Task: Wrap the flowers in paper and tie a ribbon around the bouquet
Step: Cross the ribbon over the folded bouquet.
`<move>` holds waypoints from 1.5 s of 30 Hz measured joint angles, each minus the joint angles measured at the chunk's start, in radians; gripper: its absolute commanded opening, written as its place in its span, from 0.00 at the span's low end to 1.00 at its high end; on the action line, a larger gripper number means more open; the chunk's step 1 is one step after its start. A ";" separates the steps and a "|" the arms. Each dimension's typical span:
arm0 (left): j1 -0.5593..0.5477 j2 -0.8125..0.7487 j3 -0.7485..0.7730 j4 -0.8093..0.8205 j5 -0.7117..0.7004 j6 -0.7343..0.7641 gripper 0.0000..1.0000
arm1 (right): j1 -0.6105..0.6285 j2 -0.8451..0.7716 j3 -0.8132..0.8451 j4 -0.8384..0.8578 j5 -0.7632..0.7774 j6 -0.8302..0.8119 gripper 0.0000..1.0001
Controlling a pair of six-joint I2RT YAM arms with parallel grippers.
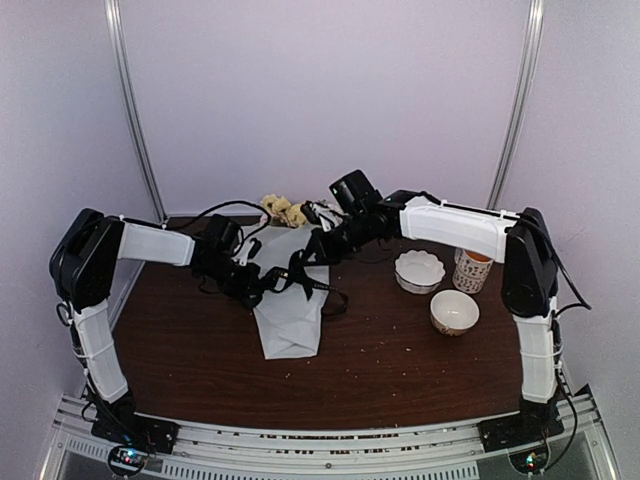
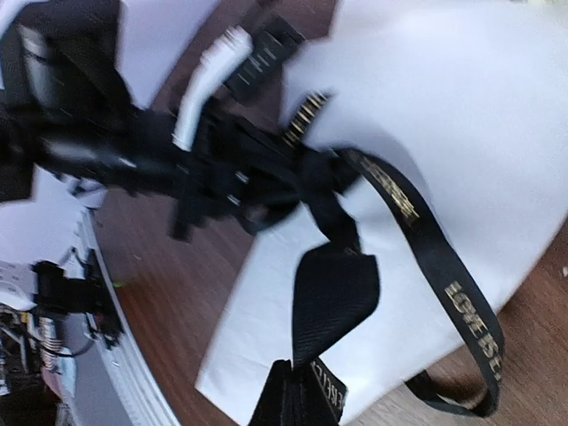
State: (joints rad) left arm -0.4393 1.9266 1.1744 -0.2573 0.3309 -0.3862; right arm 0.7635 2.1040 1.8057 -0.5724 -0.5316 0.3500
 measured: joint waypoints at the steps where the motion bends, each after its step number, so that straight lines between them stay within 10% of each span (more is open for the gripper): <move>1: 0.000 -0.004 -0.002 0.000 -0.004 0.000 0.00 | 0.002 0.006 0.043 0.034 -0.034 0.024 0.00; 9: 0.019 -0.132 -0.069 -0.005 -0.045 0.014 0.00 | 0.034 0.187 0.287 0.298 -0.110 0.256 0.00; 27: -0.108 -0.574 -0.161 -0.103 -0.058 0.246 0.00 | 0.033 0.511 0.535 0.322 0.008 0.520 0.15; 35: -0.177 -0.506 -0.029 0.002 0.108 0.351 0.00 | 0.040 0.542 0.537 0.331 -0.039 0.542 0.36; 45: -0.100 -0.243 0.018 0.269 0.158 0.181 0.00 | 0.020 0.345 0.240 0.397 -0.053 0.558 0.39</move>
State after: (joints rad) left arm -0.5388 1.6840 1.1923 0.0120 0.4892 -0.2054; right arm 0.7837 2.4493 2.0457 -0.1753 -0.5850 0.9081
